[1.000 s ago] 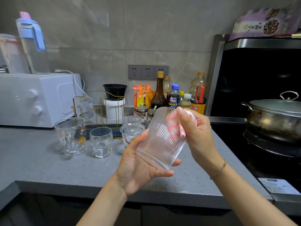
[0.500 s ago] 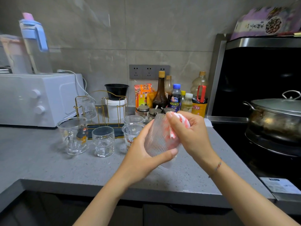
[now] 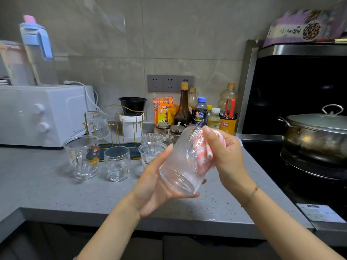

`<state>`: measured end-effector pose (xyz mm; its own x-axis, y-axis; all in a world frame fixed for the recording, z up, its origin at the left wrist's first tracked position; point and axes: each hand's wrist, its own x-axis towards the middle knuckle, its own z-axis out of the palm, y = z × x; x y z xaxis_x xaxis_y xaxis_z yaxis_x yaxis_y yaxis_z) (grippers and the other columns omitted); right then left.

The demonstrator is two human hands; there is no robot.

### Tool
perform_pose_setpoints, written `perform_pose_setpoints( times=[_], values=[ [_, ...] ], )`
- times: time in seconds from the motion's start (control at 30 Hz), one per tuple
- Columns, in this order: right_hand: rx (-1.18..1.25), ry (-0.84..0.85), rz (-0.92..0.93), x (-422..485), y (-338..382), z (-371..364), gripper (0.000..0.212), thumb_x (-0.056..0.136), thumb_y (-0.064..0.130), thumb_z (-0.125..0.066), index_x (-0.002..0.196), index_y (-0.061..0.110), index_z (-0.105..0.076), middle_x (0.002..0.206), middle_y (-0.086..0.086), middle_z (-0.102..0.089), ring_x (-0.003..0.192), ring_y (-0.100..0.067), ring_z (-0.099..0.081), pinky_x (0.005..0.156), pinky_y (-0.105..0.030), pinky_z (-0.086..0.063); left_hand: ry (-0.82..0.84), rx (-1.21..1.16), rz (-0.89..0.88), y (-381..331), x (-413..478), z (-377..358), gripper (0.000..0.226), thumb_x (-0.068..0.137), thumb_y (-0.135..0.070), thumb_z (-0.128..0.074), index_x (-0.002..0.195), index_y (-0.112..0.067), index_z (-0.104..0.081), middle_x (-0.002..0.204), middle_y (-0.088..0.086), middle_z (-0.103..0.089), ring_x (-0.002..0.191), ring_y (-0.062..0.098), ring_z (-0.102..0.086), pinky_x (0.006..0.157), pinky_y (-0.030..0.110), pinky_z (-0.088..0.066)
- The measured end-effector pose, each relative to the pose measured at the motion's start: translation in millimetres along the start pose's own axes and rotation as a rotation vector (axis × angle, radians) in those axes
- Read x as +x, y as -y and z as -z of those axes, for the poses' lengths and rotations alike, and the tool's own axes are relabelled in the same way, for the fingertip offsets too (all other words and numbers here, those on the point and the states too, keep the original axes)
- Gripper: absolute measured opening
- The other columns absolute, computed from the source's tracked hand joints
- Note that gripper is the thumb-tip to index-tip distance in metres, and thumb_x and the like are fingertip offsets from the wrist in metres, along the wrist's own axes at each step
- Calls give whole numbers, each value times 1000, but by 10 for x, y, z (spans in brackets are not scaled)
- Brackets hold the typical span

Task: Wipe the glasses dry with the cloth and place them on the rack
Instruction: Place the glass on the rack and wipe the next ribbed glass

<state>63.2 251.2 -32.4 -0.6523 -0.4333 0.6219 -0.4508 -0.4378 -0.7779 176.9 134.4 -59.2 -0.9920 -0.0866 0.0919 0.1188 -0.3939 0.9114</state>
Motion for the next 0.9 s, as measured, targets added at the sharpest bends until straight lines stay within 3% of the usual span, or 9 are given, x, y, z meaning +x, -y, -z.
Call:
perform_pose_setpoints(
  times=[0.13,0.2,0.27,0.37,0.43,0.53,0.7,0.8,0.9],
  values=[
    [-126,20,77,19,31,16,35,91,23,-59,63,3,-62,52,-2,-60,46,-11,-57,47,-19,-47,-184,646,-169,-51,-21,-64,99,48,-75,-73,137,-44,-40,133,-21,-56,114,-5,-58,85,18,-54],
    [-169,18,103,23,15,0,34,92,16,-59,61,2,-61,51,2,-59,47,-5,-55,51,-14,-45,-323,913,-272,8,17,-63,103,49,-77,-72,140,-48,-34,138,-23,-49,121,-3,-53,98,26,-49],
    [-173,19,97,15,-22,-10,35,92,16,-59,62,-2,-61,51,1,-60,49,-4,-55,54,-14,-45,-372,982,-337,80,49,-47,103,54,-78,-72,143,-45,-34,139,-21,-50,126,3,-51,104,37,-46],
    [-173,36,106,-5,-40,-5,39,93,22,-60,65,-5,-60,56,-12,-62,54,-12,-57,57,-22,-47,-312,871,-404,83,60,-54,85,63,-59,-80,138,-34,-49,129,-14,-62,120,5,-57,102,34,-47],
    [-179,65,119,-10,-33,5,39,92,23,-59,61,-1,-59,53,-8,-60,53,-12,-56,57,-23,-47,-233,707,-392,50,27,-78,68,65,-43,-80,128,-26,-59,119,-9,-70,113,7,-64,92,25,-51],
    [-123,74,139,3,2,16,39,92,19,-59,56,8,-53,46,6,-51,48,-1,-46,53,-12,-38,-179,380,-202,29,1,-97,66,56,-47,-77,116,-19,-68,113,6,-73,102,19,-69,71,33,-57],
    [-43,50,134,5,-16,43,45,85,35,-61,62,-4,-52,52,-3,-49,53,-6,-46,53,-13,-39,70,-255,77,110,3,-107,78,57,-52,-86,121,-11,-68,120,21,-65,85,38,-69,58,39,-61],
    [-54,29,83,5,-21,85,51,85,40,-65,69,-7,-58,58,-10,-55,56,-12,-52,55,-16,-45,21,-166,61,124,44,-76,83,53,-55,-87,122,-13,-67,121,21,-66,97,45,-68,68,46,-62],
    [-121,13,64,21,-5,109,44,89,30,-62,65,-7,-57,57,-8,-55,54,-10,-51,54,-17,-43,-116,216,-53,49,62,-69,84,52,-62,-81,124,-26,-61,122,3,-69,111,22,-67,84,38,-58]
  ],
)
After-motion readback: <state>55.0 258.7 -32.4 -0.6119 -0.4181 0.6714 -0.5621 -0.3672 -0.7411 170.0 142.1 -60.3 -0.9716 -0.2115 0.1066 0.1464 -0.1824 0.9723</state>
